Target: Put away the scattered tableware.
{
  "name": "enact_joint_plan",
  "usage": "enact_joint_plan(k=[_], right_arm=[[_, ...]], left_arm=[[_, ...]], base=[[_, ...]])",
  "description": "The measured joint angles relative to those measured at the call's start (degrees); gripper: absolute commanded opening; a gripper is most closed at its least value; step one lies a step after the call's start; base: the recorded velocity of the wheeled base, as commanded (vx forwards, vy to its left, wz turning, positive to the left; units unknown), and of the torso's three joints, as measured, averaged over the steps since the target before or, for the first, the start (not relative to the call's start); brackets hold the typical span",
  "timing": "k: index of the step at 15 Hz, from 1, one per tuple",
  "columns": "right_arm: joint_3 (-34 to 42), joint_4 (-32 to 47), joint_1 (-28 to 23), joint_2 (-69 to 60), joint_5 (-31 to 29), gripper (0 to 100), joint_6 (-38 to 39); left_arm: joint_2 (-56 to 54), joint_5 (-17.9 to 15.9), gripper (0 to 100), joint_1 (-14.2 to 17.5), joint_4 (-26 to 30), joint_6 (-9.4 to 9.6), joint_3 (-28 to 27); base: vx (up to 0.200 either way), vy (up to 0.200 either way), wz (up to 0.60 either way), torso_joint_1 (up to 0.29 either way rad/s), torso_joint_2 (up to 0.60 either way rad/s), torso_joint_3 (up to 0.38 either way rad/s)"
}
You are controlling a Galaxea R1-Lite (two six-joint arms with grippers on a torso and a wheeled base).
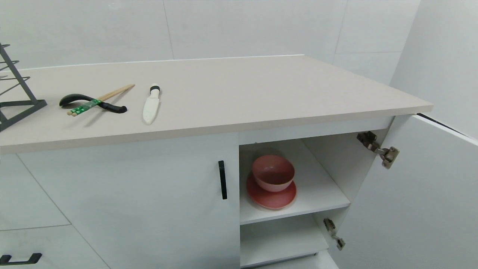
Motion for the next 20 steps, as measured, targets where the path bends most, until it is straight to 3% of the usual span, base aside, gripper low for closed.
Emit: enact_joint_plan(k=[2,4,5,6,7,8,10,11,13,16,20], right_arm=[[1.8,6.0,-0.4,-2.5,0.0,100,0.3],[2.1,6.2,-0.5,-3.7,-0.1,100,0.5],[2.3,6.2,-0.5,-4.0,-0.2,100,-0.2],[2.3,6.2,-0.5,-4.2,-0.3,100,-0.7],[2.3,6.2,-0.5,-4.4,-0.3,100,-1.2],[2.3,6.2,-0.5,-4.5,-0.3,100,-2.4],[2.3,6.2,-0.5,-4.6,0.0,100,-5.4],[2.3,6.2,-0.5,-4.6,0.0,100,-5.5],[2.3,6.2,-0.6,-4.6,-0.1,100,-4.2],[2.3,6.3,-0.7,-4.6,-0.3,100,3.3],[2.3,6.3,-0.3,-4.4,0.0,100,4.8]], left_arm=[[-0.3,2.7,100,0.0,0.2,3.88,0.0],[-0.3,8.0,100,0.0,0.6,7.73,0.0],[-0.3,10.5,100,0.0,0.6,8.31,0.0],[-0.3,13.7,100,0.0,0.7,7.63,0.0],[-0.3,14.7,100,0.0,0.8,6.58,0.0],[-0.3,14.1,100,0.0,0.9,4.91,0.0],[-0.3,5.6,100,0.0,2.2,5.02,0.0],[-0.3,2.9,100,0.0,5.3,4.89,0.0],[-0.3,2.2,100,-0.1,4.4,3.9,-0.1],[-0.3,2.1,100,-0.1,4.1,4.91,0.0],[-0.3,2.2,100,-0.1,4.1,4.91,0.0]], base=[[0.0,0.0,0.0,0.0,0.0,0.0],[0.0,0.0,0.0,0.0,0.0,0.0],[0.0,0.0,0.0,0.0,0.0,0.0],[0.0,0.0,0.0,0.0,0.0,0.0],[0.0,0.0,0.0,0.0,0.0,0.0],[0.0,0.0,0.0,0.0,0.0,0.0],[0.0,0.0,0.0,0.0,0.0,0.0],[0.0,0.0,0.0,0.0,0.0,0.0],[0.0,0.0,0.0,0.0,0.0,0.0],[-0.2,0.0,0.0,0.01,0.0,0.002],[-0.2,0.0,0.0,0.004,0.0,0.0]])
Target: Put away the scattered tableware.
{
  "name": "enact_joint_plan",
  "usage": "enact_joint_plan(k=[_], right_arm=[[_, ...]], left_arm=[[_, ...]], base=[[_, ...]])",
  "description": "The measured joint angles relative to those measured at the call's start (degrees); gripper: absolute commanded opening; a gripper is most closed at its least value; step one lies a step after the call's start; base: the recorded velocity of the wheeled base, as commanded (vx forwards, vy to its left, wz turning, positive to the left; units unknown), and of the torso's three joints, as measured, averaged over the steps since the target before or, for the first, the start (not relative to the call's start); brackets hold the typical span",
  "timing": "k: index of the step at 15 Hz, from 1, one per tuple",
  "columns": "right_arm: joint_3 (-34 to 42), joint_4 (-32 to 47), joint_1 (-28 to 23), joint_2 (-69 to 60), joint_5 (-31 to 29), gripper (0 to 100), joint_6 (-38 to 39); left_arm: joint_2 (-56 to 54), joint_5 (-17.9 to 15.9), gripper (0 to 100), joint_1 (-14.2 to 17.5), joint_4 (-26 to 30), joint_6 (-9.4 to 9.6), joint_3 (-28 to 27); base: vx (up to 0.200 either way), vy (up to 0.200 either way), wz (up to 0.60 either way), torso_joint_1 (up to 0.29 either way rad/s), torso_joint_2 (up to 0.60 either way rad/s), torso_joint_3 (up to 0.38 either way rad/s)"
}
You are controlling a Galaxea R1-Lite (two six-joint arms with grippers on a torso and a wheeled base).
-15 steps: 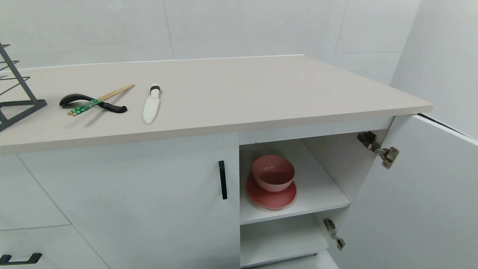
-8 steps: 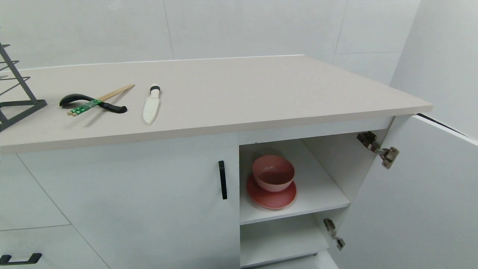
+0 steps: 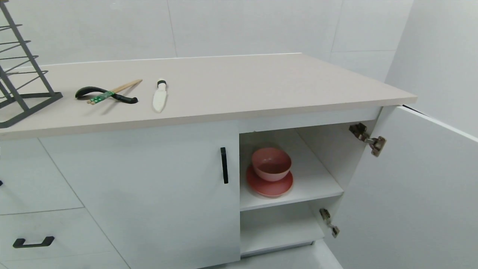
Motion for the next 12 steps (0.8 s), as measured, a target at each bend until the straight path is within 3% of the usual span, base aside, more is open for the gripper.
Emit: enact_joint_plan(k=[2,7,10,12], right_arm=[[0.0,0.0,1.3,1.0,0.1,100,0.0],[0.0,0.0,0.9,-0.4,-2.9,100,-0.4],[0.0,2.2,0.4,-0.7,-9.1,100,-1.0],[0.0,2.6,0.4,-0.8,-9.7,100,-0.6]], left_arm=[[0.0,0.4,100,0.0,0.1,-0.68,0.0],[0.0,0.8,100,0.0,0.1,-0.38,0.0],[0.0,2.2,100,0.0,0.1,-0.79,0.0],[0.0,2.4,100,0.0,0.1,-0.87,0.0]], base=[[-0.2,0.0,0.0,0.002,0.0,0.005],[-0.2,0.0,0.0,0.0,0.0,0.004],[0.0,0.0,0.0,0.0,0.0,0.0],[-0.1,0.0,0.0,0.004,0.0,-0.001]])
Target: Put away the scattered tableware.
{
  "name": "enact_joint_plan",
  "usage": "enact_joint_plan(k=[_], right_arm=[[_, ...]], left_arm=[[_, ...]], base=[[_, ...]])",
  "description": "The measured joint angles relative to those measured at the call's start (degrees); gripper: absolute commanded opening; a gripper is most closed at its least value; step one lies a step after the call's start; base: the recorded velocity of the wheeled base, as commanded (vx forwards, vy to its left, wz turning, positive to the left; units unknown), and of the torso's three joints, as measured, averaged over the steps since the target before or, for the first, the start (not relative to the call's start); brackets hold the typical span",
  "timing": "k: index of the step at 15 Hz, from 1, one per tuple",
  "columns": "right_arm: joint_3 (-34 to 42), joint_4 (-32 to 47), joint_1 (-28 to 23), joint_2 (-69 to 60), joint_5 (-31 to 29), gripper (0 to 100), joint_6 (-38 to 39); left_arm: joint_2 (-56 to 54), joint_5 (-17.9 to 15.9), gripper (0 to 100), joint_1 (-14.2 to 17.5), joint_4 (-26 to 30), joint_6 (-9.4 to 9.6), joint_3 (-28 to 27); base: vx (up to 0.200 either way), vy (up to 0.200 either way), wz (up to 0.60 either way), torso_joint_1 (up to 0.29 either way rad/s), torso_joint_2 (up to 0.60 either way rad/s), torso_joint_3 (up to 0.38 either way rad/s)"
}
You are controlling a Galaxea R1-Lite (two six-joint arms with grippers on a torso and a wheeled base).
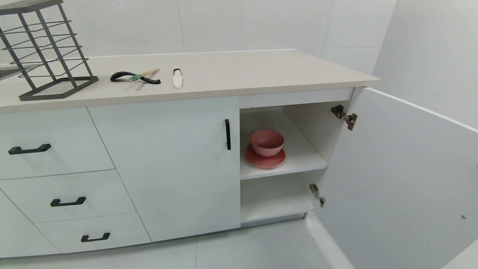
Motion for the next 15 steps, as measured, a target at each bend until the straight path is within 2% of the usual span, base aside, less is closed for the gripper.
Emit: enact_joint_plan(k=[7,8,9,15], right_arm=[[0.0,0.0,0.0,0.0,-0.1,100,0.2],[0.0,0.0,0.0,0.0,-0.1,100,0.2],[0.0,0.1,0.0,0.0,-0.3,0,0.2],[0.0,0.2,0.0,0.0,-0.4,0,0.5]], left_arm=[[0.0,0.0,100,0.0,0.0,-0.28,0.0],[0.0,0.1,100,0.0,0.0,-0.61,0.0],[0.0,0.2,100,0.0,0.1,-0.67,0.0],[0.0,0.2,100,0.0,0.1,-0.69,0.0]], base=[[-0.2,0.0,0.0,0.004,0.0,0.0],[0.0,-0.2,0.0,0.002,0.0,0.007],[0.0,-0.2,0.0,0.002,0.01,-0.002],[0.0,-0.2,0.0,0.001,0.0,0.003]])
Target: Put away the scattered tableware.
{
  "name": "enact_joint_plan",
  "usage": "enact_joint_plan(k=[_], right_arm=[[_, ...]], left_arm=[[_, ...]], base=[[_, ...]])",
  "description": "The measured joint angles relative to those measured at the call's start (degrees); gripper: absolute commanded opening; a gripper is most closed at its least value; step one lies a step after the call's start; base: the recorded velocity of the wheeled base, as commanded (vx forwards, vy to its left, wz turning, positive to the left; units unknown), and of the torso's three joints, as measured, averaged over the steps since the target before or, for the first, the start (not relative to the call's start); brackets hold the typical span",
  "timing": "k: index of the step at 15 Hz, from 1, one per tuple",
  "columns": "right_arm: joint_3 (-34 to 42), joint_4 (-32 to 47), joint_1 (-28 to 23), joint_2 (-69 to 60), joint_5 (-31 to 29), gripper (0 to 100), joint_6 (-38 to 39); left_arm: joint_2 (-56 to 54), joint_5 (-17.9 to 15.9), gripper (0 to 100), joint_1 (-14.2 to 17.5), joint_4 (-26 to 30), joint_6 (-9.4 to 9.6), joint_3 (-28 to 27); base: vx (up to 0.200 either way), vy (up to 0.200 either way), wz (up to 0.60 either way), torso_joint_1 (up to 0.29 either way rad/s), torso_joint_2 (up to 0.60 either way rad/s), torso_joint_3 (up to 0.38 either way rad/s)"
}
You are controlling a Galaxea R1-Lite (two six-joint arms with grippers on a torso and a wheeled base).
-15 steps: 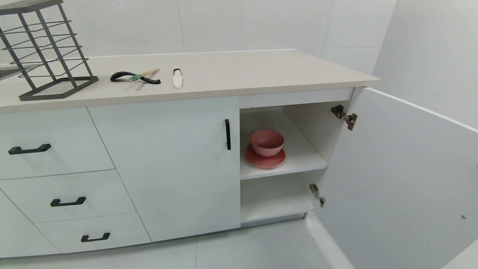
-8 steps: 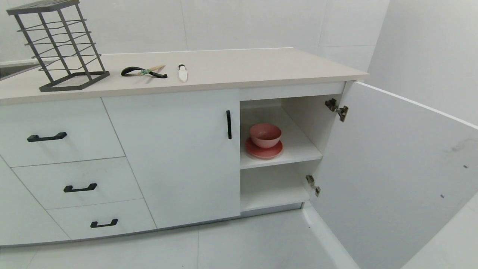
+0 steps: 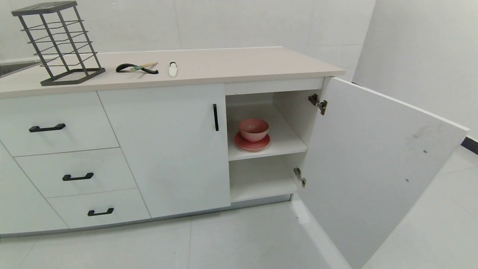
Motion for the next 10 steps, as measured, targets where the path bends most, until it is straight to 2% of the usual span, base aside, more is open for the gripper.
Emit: enact_joint_plan(k=[5,7,10], right_arm=[[0.0,0.0,0.0,0.0,0.0,0,0.0],[0.0,0.0,0.0,0.0,0.0,0,0.0],[0.0,0.0,0.0,0.1,0.0,0,0.0]], left_arm=[[0.0,0.0,100,0.0,0.0,-0.07,0.0],[0.0,0.0,100,0.0,0.0,-0.07,0.0],[0.0,0.0,100,0.0,0.0,-0.13,0.0]], base=[[0.0,-0.2,0.0,0.003,0.0,0.001],[-0.2,-0.2,0.0,0.002,0.0,0.005],[-0.2,0.0,0.0,0.001,0.0,0.002]])
